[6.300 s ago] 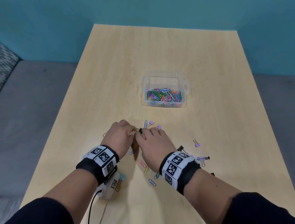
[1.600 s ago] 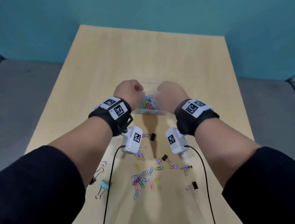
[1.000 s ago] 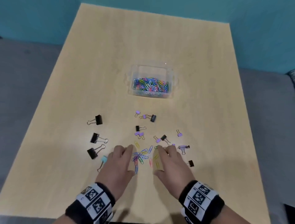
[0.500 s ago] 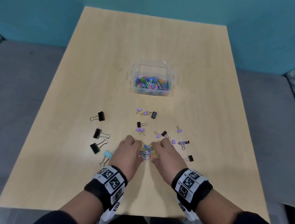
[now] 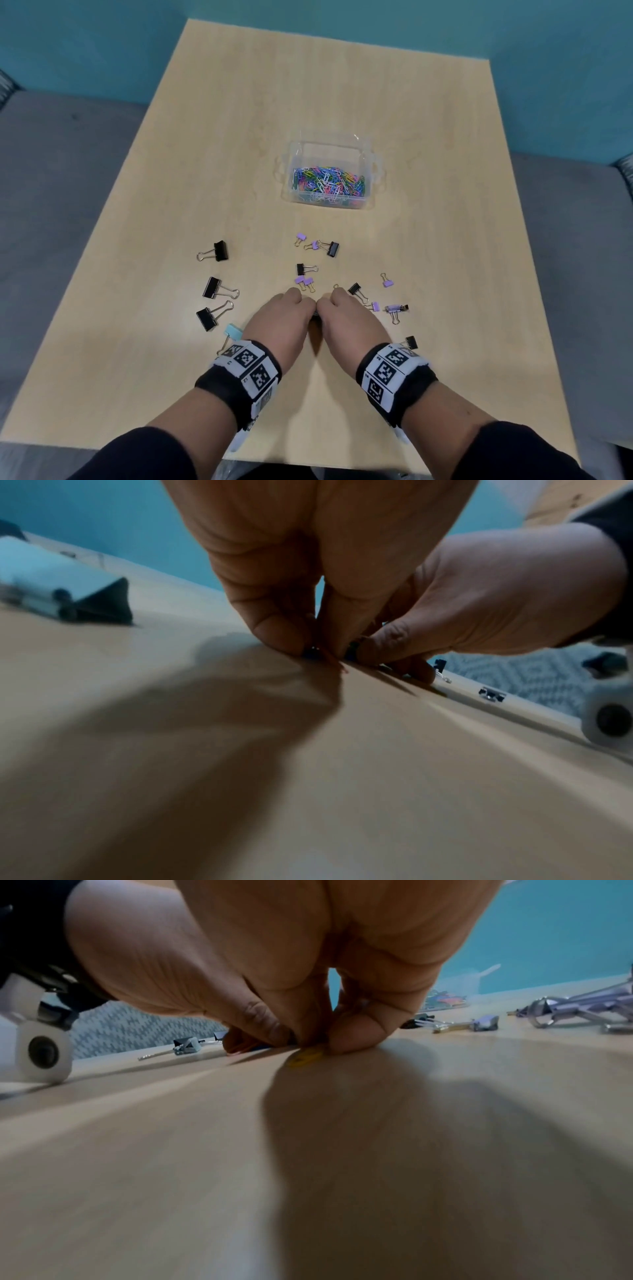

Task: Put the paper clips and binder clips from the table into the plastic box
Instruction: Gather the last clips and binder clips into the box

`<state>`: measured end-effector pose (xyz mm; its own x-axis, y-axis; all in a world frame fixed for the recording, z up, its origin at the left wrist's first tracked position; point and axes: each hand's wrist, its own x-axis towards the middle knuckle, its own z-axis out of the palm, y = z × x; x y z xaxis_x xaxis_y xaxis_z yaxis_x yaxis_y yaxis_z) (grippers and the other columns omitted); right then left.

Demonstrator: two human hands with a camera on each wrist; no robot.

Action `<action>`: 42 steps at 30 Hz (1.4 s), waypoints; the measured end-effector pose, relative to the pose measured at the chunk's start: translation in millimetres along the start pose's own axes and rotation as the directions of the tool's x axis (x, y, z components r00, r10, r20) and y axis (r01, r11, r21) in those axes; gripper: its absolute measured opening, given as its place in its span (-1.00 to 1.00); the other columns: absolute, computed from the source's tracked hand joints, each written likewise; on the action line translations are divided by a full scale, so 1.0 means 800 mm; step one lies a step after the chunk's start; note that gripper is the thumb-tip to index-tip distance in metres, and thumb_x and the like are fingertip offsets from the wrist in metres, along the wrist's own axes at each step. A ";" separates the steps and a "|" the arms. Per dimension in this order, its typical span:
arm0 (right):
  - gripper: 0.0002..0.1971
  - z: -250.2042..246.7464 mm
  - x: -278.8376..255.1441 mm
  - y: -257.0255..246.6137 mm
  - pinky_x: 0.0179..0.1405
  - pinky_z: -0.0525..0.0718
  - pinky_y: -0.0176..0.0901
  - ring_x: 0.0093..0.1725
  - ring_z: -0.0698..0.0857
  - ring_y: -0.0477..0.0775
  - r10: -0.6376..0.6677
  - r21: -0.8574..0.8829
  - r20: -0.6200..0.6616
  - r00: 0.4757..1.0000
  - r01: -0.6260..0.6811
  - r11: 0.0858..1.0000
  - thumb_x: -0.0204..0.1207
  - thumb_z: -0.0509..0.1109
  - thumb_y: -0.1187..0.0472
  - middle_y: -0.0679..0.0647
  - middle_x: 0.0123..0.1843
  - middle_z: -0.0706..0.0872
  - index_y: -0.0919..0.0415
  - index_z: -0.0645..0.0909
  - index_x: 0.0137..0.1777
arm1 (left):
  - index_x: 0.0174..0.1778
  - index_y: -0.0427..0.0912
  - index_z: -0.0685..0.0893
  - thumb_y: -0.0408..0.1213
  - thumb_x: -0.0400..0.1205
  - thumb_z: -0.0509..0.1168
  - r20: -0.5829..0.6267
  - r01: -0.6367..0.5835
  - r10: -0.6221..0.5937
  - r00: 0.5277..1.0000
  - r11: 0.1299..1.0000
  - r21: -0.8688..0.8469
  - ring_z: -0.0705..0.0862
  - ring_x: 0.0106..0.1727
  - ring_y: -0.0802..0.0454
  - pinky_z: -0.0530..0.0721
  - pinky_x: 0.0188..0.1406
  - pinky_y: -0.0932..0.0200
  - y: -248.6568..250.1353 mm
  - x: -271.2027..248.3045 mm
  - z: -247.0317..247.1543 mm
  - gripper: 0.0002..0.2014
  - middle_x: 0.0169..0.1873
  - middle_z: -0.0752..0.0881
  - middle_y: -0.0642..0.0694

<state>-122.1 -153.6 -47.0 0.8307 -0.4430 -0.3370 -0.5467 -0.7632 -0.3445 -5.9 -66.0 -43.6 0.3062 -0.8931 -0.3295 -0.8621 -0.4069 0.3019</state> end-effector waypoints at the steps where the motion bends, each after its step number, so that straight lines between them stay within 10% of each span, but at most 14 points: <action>1: -0.77 0.001 0.001 0.001 -0.47 0.40 -0.05 -0.26 0.47 0.18 0.002 -0.008 -0.011 1.000 -0.002 1.000 0.32 0.30 0.50 0.18 -0.11 0.51 0.21 0.50 -0.09 | 0.03 -0.10 0.51 -0.43 0.56 0.16 0.020 -0.023 0.022 1.000 0.999 0.038 0.40 -0.20 -0.04 0.30 -0.29 0.13 0.001 0.001 -0.002 -0.81 -0.13 0.43 -0.08; 5: -0.89 -0.001 0.006 0.010 -0.49 0.30 -0.07 -0.36 0.37 0.14 0.005 0.019 -0.038 0.999 -0.004 1.000 0.38 0.32 0.43 0.18 -0.21 0.53 0.22 0.51 -0.20 | 0.19 -0.09 0.51 -0.37 0.58 0.21 0.037 -0.089 0.084 0.996 0.986 0.144 0.56 -0.01 -0.08 0.32 -0.28 0.14 -0.003 0.004 -0.004 -0.73 0.03 0.56 -0.09; 11: -0.86 -0.022 0.000 0.023 -0.33 0.40 -0.07 -0.26 0.48 0.16 0.083 0.136 0.070 0.994 -0.092 0.986 0.59 0.20 0.22 0.01 -0.16 0.42 0.19 0.42 -0.20 | -0.45 -0.11 0.56 -0.35 -0.04 0.61 0.083 -0.177 0.161 0.983 0.954 0.240 0.50 -0.61 -0.01 0.14 -0.67 0.27 -0.008 0.008 -0.009 -0.61 -0.53 0.54 -0.02; 18: -0.85 -0.046 -0.004 0.039 -0.30 0.45 -0.08 -0.29 0.50 0.03 0.071 0.332 0.094 0.993 -0.098 0.938 0.54 0.26 0.17 -0.05 -0.25 0.51 0.09 0.46 -0.27 | -0.42 -0.05 0.44 -0.28 0.40 0.37 0.033 0.002 0.001 0.999 0.998 -0.064 0.49 -0.46 -0.07 0.50 -0.54 0.12 -0.026 0.015 -0.028 -0.79 -0.45 0.49 0.04; 24: -0.86 -0.114 0.051 0.064 -0.31 0.52 -0.03 -0.35 0.55 0.08 0.147 0.364 -0.099 0.984 -0.102 0.926 0.47 0.38 0.19 -0.06 -0.39 0.55 0.14 0.58 -0.30 | -0.40 -0.02 0.64 -0.28 0.47 0.38 -0.019 0.138 -0.174 0.985 0.839 -0.526 0.54 -0.47 0.12 0.49 -0.40 0.23 -0.033 0.073 -0.102 -0.86 -0.56 0.60 0.09; 32: -0.92 -0.209 0.181 0.081 -0.21 0.60 -0.05 -0.14 0.64 0.21 0.221 0.190 -0.223 0.950 -0.180 0.965 0.46 0.34 0.16 0.10 -0.20 0.69 0.16 0.60 -0.15 | -0.17 -0.13 0.72 -0.21 0.52 0.32 -0.258 0.039 -0.124 0.958 0.949 -0.312 0.67 -0.14 -0.11 0.56 -0.19 0.13 -0.020 0.199 -0.190 -0.90 -0.27 0.75 -0.09; 37: -0.85 -0.212 0.145 0.075 -0.12 0.58 -0.04 -0.08 0.64 0.19 0.219 0.243 -0.252 0.943 -0.157 0.957 0.52 0.34 0.11 0.10 -0.09 0.70 0.14 0.61 0.01 | 0.07 -0.12 0.71 -0.15 0.56 0.33 -0.292 0.017 -0.140 0.946 0.922 -0.386 0.72 -0.12 -0.11 0.65 -0.04 0.07 -0.028 0.160 -0.176 -0.78 -0.16 0.78 -0.09; 42: -0.90 -0.120 0.029 0.047 -0.13 0.59 -0.04 -0.11 0.64 0.13 0.185 0.268 0.038 0.982 -0.189 0.945 0.50 0.28 0.13 0.01 -0.12 0.71 0.07 0.56 -0.03 | 0.08 -0.03 0.65 -0.09 0.54 0.32 -0.014 0.182 -0.196 0.981 0.933 -0.310 0.68 -0.01 -0.07 0.59 -0.03 0.12 -0.034 0.044 -0.091 -0.77 -0.10 0.72 -0.01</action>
<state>-113.5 -238.0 16.7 0.7105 -0.5589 -0.4277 -0.7013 -0.5115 -0.4966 58.1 -100.1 2.0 0.4749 -0.7988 -0.3693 -0.6240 -0.6015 0.4989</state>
